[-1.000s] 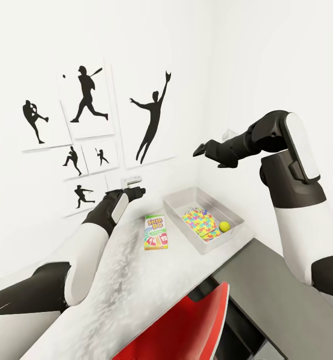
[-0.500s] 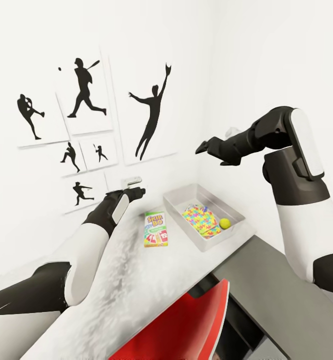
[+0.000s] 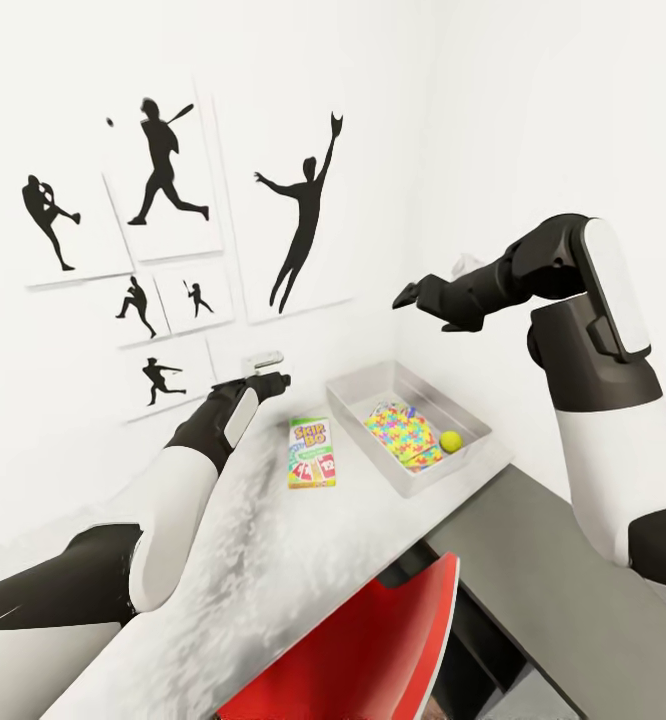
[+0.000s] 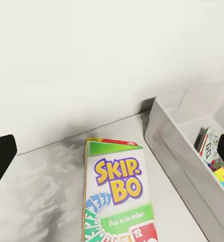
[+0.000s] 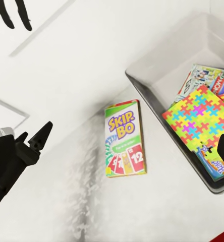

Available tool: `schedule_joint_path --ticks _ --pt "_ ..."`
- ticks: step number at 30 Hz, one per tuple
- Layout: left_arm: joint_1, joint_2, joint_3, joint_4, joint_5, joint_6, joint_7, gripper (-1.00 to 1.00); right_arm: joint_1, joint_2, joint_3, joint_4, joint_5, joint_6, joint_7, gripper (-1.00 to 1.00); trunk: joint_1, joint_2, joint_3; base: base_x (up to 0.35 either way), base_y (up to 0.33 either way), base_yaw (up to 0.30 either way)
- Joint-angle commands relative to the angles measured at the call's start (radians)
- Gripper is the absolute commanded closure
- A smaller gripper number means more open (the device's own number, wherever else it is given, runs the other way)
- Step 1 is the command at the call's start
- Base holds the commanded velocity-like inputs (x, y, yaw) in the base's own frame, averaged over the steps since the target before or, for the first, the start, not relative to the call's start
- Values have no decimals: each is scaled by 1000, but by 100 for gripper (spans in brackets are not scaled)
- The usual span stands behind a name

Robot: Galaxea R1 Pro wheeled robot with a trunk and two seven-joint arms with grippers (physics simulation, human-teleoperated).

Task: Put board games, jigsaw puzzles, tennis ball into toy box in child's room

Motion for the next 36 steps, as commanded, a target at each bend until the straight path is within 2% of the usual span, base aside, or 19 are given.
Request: schedule_joint_path --ticks 1,4,11,16,19,22,26,36 --pt "-1 -1 2 -2 10 3 5 -100 -3 -1 1 1 -7 12 -9 -100 1 -2 -4 0 0 0" --pt "-1 -1 1 0 8 0 9 -100 -3 0 1 2 -5 12 -9 -100 1 -2 -9 0 0 0" --pt "-1 -1 -3 4 6 -2 88 -100 -6 2 -1 3 -1 10 -9 -100 1 -2 -20 0 0 0" --pt "-1 -1 -7 9 6 -8 114 -100 -7 1 -2 2 -3 9 -9 -100 1 -2 -28 0 0 0" --pt "-1 -1 -32 32 5 -20 119 -100 -5 3 -2 3 -4 9 -9 -100 1 -2 -33 0 0 0" --pt "-1 -1 -87 73 6 -67 127 -100 -4 8 -2 4 -4 10 -7 -100 1 -2 -38 0 0 0" --pt "-1 -1 -125 104 6 -107 143 -100 -7 13 -2 9 -4 11 -5 -100 1 -2 -45 0 0 0" --pt "0 -1 -140 119 7 -121 168 -100 -8 15 -3 39 -3 18 -3 -100 1 -2 -61 0 0 0"
